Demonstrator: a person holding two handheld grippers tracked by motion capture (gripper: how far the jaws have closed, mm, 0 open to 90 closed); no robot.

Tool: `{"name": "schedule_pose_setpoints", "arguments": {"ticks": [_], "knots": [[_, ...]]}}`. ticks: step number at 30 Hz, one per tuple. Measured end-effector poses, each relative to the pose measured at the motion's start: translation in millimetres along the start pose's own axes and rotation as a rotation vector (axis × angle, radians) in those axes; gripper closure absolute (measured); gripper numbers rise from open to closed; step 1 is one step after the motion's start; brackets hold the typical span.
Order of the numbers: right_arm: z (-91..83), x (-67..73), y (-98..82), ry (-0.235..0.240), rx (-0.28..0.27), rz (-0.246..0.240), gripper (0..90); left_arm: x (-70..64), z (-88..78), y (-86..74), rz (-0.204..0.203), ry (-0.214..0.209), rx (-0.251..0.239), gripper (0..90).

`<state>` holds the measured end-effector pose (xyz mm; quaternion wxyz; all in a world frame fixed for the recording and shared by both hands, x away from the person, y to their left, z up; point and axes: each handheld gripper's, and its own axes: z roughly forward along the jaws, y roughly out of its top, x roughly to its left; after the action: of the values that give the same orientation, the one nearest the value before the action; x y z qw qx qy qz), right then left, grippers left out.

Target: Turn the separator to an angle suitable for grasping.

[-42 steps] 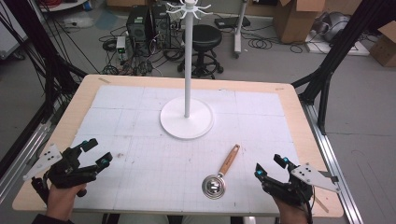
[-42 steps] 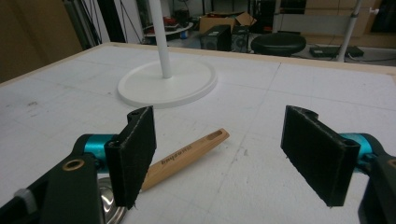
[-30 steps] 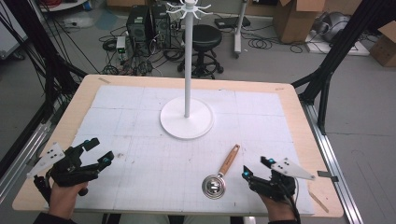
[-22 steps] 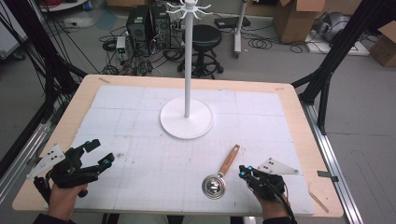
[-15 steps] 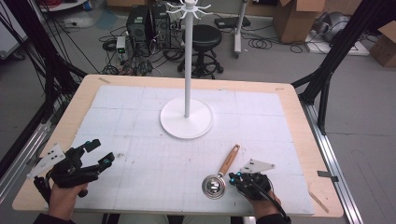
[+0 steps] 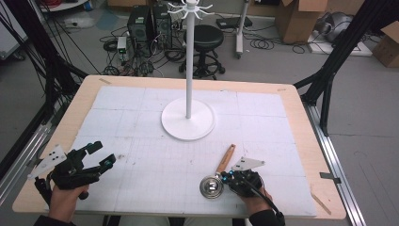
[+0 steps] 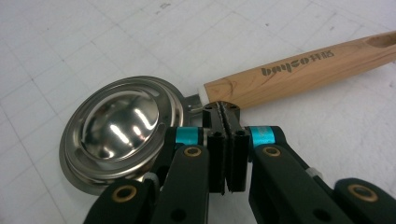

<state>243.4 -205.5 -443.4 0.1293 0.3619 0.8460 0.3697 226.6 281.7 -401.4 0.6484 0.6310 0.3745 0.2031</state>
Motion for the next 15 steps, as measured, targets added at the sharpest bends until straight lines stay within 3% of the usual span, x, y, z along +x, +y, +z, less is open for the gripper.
{"name": "schedule_pose_setpoints", "arguments": {"ticks": [9, 12, 15], "knots": [[16.5, 20.0, 11.6, 0.041, -0.012, -0.03, 89.3, 1.1, -1.1, 0.1, -0.004, 0.005, -0.002, 20.3], [17.8, 23.3, 13.3, 0.034, -0.004, -0.04, 89.3, 0.9, -1.2, 0.2, -0.006, 0.003, -0.004, 20.4], [15.3, 20.1, 11.3, 0.044, -0.007, -0.008, 89.2, 1.4, -2.0, 0.5, -0.005, 0.003, -0.004, 20.4]]}}
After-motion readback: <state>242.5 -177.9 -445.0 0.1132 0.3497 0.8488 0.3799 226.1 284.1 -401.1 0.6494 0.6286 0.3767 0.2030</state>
